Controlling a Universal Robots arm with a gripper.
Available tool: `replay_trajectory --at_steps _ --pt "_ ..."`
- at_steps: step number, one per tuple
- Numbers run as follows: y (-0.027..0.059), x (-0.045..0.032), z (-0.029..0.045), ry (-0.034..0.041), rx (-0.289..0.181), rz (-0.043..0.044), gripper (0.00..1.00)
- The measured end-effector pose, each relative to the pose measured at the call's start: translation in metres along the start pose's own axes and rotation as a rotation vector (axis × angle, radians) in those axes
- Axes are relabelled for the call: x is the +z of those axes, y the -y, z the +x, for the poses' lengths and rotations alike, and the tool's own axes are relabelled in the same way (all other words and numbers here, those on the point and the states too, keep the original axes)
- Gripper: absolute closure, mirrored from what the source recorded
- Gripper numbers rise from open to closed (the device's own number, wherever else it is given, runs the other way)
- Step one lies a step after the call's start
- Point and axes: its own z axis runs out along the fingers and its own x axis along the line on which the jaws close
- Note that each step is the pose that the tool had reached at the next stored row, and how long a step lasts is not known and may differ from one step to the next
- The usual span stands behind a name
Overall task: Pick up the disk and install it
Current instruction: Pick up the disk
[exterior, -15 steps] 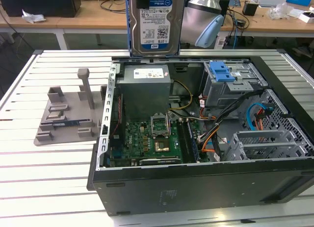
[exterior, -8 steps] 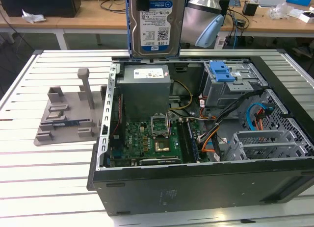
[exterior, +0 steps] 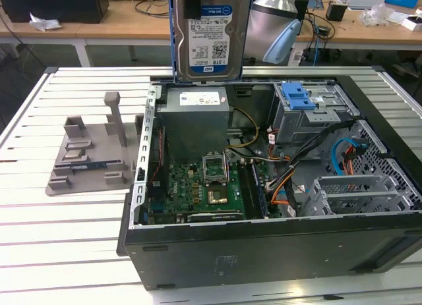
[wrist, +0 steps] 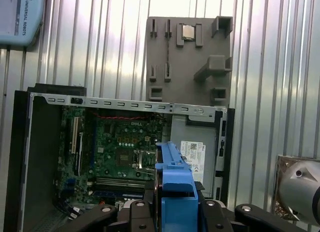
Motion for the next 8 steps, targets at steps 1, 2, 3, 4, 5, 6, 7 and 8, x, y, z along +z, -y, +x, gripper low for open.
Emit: replay_trajectory --at_steps 1,2,3,4,5,6,7,8 --pt "0.0000 0.0002 0.0005 -0.0001 0.000 0.0000 0.63" --pt "-0.0001 0.0005 0.0015 0.0000 0.000 0.0000 0.63" --pt "-0.0001 0.0008 0.0022 0.0000 0.000 0.0000 0.63" --pt "-0.0001 0.0010 0.0027 0.0000 0.000 0.0000 0.63" --pt "-0.0001 0.0013 0.0035 0.0000 0.000 0.0000 0.63" --pt "-0.0002 0.0015 0.0040 0.0001 0.000 0.0000 0.63" --pt "-0.0002 0.0017 0.0045 0.0000 0.000 0.0000 0.63" --pt "-0.0002 0.0021 0.0054 0.0000 0.000 0.0000 0.63"
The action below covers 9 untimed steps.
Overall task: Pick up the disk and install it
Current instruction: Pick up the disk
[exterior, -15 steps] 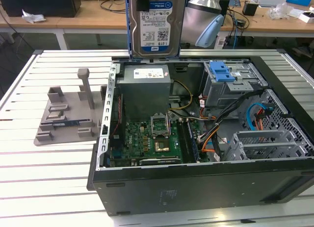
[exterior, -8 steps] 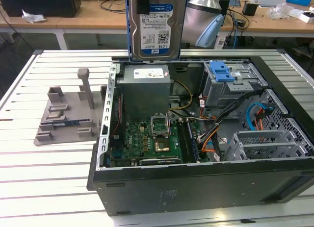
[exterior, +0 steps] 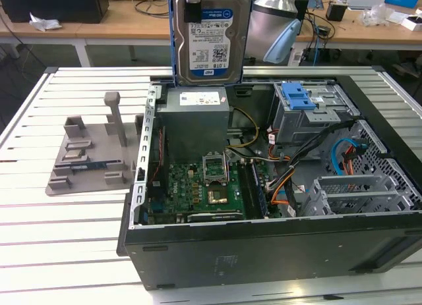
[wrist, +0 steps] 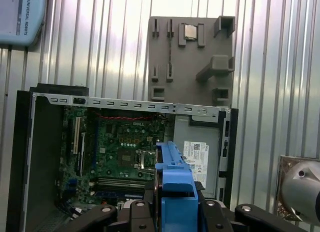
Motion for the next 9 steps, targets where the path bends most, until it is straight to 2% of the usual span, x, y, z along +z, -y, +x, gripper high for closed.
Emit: replay_trajectory --at_steps 9 --pt "0.0001 0.0020 0.0036 -0.0002 0.000 -0.0002 0.63"
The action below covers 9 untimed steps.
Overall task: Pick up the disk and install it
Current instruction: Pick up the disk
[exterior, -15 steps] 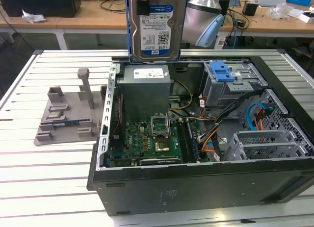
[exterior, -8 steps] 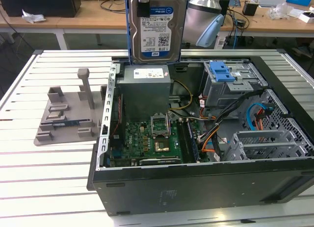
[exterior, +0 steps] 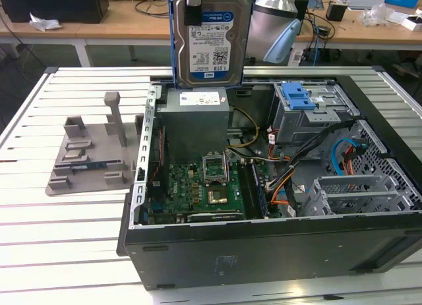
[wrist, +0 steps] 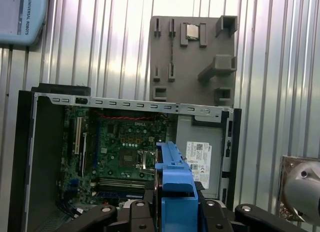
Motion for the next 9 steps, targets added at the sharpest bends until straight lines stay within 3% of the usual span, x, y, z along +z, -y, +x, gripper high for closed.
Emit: replay_trajectory --at_steps 9 --pt "0.0002 0.0021 0.0019 0.0002 0.000 0.0002 0.63"
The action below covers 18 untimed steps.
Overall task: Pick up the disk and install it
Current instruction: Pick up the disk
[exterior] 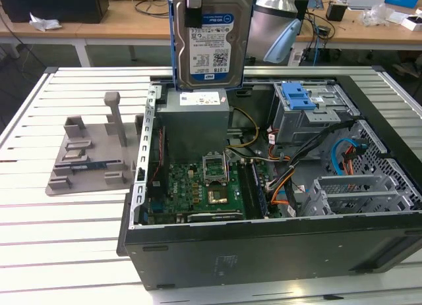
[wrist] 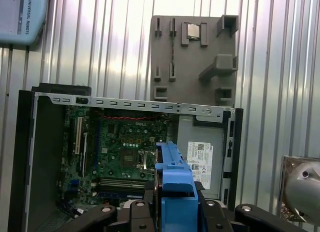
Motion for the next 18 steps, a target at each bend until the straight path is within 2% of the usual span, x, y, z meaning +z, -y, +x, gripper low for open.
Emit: replay_trajectory --at_steps 18 --pt "0.0004 0.0047 0.0044 0.0000 0.000 0.0000 0.63"
